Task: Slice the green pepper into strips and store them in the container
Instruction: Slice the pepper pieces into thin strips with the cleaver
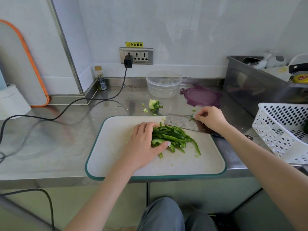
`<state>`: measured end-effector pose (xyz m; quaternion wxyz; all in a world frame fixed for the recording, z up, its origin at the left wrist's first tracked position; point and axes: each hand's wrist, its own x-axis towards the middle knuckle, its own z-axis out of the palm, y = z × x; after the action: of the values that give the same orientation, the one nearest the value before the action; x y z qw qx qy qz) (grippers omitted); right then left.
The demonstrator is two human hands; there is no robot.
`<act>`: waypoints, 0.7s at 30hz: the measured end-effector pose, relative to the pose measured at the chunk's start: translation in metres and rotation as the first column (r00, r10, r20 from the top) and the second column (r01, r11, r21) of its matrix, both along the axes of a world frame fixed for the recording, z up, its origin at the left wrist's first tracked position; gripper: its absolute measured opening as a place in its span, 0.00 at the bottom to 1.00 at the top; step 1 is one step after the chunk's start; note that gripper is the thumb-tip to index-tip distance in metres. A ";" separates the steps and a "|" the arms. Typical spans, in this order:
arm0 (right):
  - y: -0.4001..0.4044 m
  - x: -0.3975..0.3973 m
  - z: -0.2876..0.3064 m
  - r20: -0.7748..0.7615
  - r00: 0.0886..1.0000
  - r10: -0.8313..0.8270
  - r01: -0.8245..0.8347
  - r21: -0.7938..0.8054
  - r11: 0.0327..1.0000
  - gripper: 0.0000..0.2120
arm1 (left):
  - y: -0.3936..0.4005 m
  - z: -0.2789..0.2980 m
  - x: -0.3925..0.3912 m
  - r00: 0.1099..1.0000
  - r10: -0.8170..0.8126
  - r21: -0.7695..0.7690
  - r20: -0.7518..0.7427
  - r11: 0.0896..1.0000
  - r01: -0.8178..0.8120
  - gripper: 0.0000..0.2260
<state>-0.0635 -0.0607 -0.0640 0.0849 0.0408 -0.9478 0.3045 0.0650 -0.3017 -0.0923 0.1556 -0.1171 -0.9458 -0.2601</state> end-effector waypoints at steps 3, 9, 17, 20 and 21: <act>0.000 -0.006 0.001 0.042 0.999 -0.028 0.030 -0.034 0.999 0.11 | 0.000 0.000 0.000 1.000 -0.001 0.017 0.008 1.000 0.001 0.32; -0.004 -0.004 0.012 -0.073 0.997 -0.033 0.015 -0.241 0.970 0.06 | -0.001 0.000 -0.001 1.000 0.003 0.023 0.001 1.000 -0.003 0.31; -0.043 0.042 0.029 0.123 0.861 0.494 -0.499 0.006 0.867 0.07 | 0.000 0.001 -0.001 0.999 0.036 0.034 0.006 0.999 -0.036 0.35; -0.048 0.034 0.039 0.025 0.904 0.427 -0.417 -0.173 0.892 0.09 | 0.000 0.001 0.001 0.999 0.033 0.027 -0.041 0.999 -0.032 0.33; -0.049 0.029 0.042 -0.014 0.919 0.394 -0.388 -0.204 0.899 0.07 | 0.000 0.001 0.001 0.998 0.034 0.024 -0.055 0.999 -0.032 0.32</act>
<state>-0.0344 -0.1096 -0.0224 0.0128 0.2170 -0.8854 0.4108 0.0662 -0.3018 -0.0916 0.1872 -0.1069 -0.9399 -0.2648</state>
